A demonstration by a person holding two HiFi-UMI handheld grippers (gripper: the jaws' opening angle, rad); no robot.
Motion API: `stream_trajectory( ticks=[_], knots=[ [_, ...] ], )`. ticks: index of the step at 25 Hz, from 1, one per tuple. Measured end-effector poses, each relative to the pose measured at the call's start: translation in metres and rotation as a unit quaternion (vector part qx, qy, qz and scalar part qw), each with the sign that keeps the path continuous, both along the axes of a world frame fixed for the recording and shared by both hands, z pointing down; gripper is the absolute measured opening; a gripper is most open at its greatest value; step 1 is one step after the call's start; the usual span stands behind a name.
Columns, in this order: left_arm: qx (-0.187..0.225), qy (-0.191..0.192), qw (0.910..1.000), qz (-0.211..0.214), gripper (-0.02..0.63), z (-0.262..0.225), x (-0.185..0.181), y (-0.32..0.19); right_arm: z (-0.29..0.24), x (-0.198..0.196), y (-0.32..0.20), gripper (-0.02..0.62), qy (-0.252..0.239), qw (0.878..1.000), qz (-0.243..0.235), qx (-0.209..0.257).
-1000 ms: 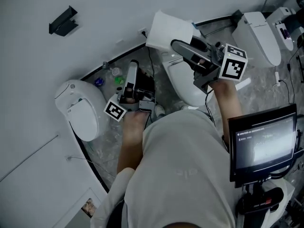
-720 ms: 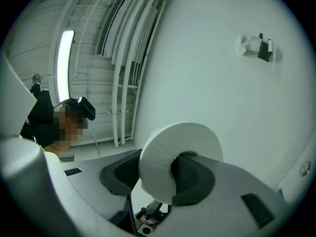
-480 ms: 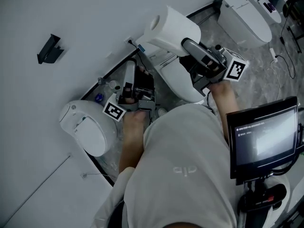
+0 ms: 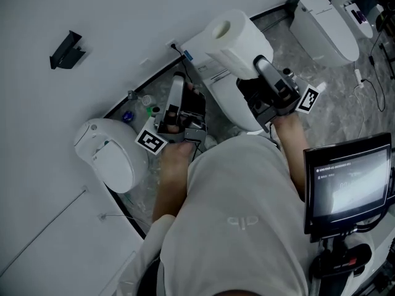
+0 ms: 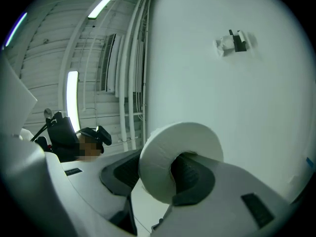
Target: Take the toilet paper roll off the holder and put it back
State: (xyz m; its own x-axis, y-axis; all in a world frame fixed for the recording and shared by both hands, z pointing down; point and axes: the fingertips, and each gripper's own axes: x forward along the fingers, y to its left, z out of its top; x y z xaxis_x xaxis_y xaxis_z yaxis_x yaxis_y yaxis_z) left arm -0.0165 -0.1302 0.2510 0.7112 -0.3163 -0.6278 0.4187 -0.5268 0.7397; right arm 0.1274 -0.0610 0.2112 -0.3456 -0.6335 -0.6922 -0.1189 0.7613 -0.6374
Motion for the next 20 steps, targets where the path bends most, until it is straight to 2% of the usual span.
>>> stream_trajectory(
  ticks=[5, 20],
  knots=[
    [0.003, -0.002, 1.0, -0.008, 0.006, -0.001, -0.008, 0.002, 0.0, -0.008, -0.003, 0.181, -0.012, 1.0, -0.015, 0.004],
    [0.008, 0.0, 0.9997, -0.023, 0.006, -0.003, -0.019, 0.005, -0.004, -0.027, -0.006, 0.181, -0.006, 0.999, -0.043, 0.009]
  ],
)
